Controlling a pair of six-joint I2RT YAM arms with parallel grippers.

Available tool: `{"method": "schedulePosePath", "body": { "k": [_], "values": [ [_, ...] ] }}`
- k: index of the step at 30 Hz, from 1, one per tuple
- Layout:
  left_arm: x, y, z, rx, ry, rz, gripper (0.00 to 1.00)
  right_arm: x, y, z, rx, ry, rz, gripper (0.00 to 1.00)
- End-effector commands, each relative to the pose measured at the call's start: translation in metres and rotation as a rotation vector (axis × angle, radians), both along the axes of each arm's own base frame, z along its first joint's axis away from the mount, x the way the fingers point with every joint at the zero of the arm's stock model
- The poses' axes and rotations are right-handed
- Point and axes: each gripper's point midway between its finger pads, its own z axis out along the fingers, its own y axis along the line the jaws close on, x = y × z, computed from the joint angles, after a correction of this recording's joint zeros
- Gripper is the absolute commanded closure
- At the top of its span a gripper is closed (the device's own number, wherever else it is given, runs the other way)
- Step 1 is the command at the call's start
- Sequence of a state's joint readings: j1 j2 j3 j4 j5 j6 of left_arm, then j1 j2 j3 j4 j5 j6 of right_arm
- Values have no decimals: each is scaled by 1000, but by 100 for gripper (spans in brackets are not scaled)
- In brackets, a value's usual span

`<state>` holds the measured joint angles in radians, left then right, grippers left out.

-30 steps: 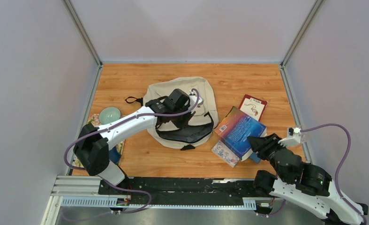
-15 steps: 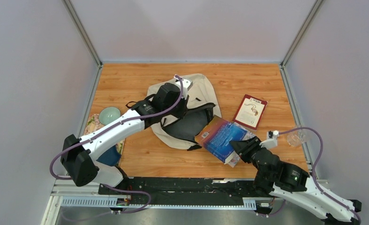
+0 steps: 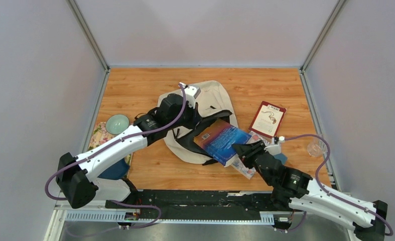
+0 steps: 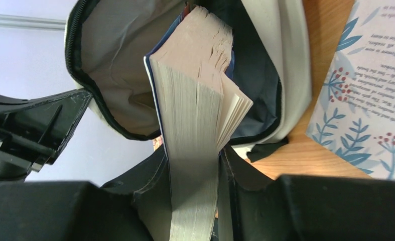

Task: Pack the student bag
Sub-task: Place the book in the student bag.

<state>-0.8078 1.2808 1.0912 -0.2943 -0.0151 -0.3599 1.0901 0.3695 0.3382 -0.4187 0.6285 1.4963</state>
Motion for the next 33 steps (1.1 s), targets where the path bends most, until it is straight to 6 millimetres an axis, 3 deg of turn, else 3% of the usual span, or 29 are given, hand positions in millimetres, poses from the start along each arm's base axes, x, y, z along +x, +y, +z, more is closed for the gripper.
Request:
{"method": "schedulePosePath", "body": {
  "k": [1,14,17,22,23,27,30,33],
  "values": [
    [-5,-19,49,-164,-79,-43,100,22,10,89,411,-106,-115,100],
    [-15,-28,62,-224,-73,-83,100,54,30,79,470,-112,-180,100],
    [-18,-27,65,-226,-71,-90,100,67,33,92,499,-166,-177,100],
    [-20,-26,65,-205,-68,-107,100,90,43,95,482,-200,-171,100],
    [-20,-26,63,-196,-62,-108,100,92,43,110,526,-250,-166,100],
    [-26,-28,65,-185,-70,-155,100,101,57,121,533,-289,-105,100],
    [-33,-32,68,-168,-66,-212,100,112,62,116,442,-314,-88,100],
    [-42,-37,73,-191,-51,-267,100,122,69,95,326,-280,-79,100]
  ]
}}
